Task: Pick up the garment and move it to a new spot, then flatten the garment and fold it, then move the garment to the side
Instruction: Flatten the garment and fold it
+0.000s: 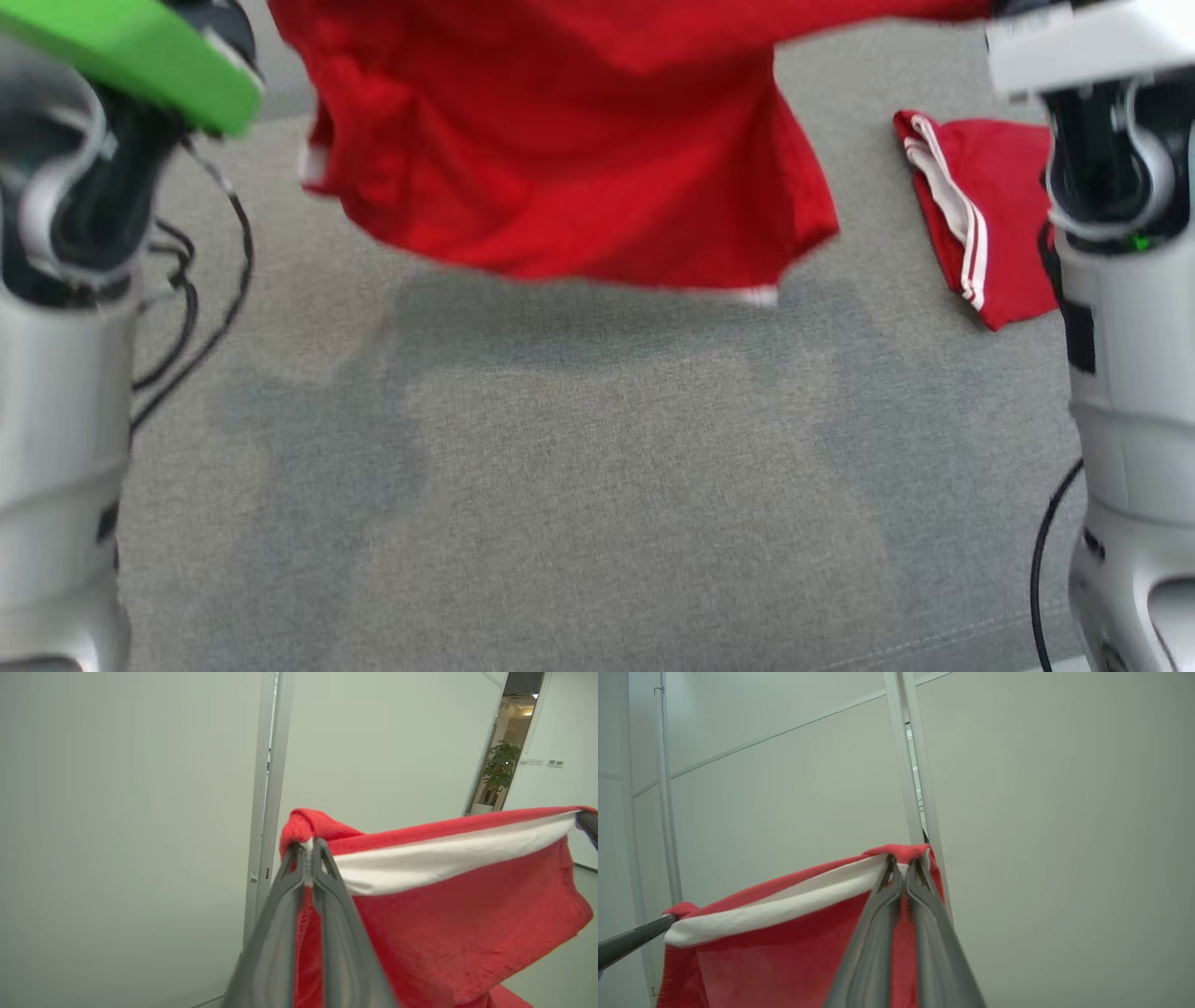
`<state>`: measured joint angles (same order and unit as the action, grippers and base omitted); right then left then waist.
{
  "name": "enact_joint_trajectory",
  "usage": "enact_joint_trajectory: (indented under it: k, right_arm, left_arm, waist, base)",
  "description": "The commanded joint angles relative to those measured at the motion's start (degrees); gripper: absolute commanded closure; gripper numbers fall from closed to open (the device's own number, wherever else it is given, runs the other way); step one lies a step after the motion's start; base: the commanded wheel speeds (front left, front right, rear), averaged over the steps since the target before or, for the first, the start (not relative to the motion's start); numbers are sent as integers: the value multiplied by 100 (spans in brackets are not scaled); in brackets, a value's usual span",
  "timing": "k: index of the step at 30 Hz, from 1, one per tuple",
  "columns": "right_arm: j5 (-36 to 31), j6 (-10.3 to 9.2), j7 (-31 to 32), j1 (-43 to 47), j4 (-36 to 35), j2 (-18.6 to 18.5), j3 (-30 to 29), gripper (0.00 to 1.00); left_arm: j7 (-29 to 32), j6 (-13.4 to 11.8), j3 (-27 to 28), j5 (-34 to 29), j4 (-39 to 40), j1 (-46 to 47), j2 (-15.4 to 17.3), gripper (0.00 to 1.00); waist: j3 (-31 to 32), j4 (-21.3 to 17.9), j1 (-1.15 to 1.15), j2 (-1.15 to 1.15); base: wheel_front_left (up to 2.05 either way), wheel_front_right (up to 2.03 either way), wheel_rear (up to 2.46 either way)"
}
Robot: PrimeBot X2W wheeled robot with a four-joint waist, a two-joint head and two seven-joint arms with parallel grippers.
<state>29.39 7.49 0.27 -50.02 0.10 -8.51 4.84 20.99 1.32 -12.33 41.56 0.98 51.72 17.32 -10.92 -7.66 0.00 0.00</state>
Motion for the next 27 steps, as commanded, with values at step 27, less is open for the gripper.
enact_joint_trajectory:
  k: [27]
  right_arm:
    - [-265,-1,-1549,-365,1621,390,1590,100]
  left_arm:
    - [-3377,616,-1137,464,-2916,801,523,100]
  waist:
    - [-2243,30,0,0]
  base:
    - [0,0,0]
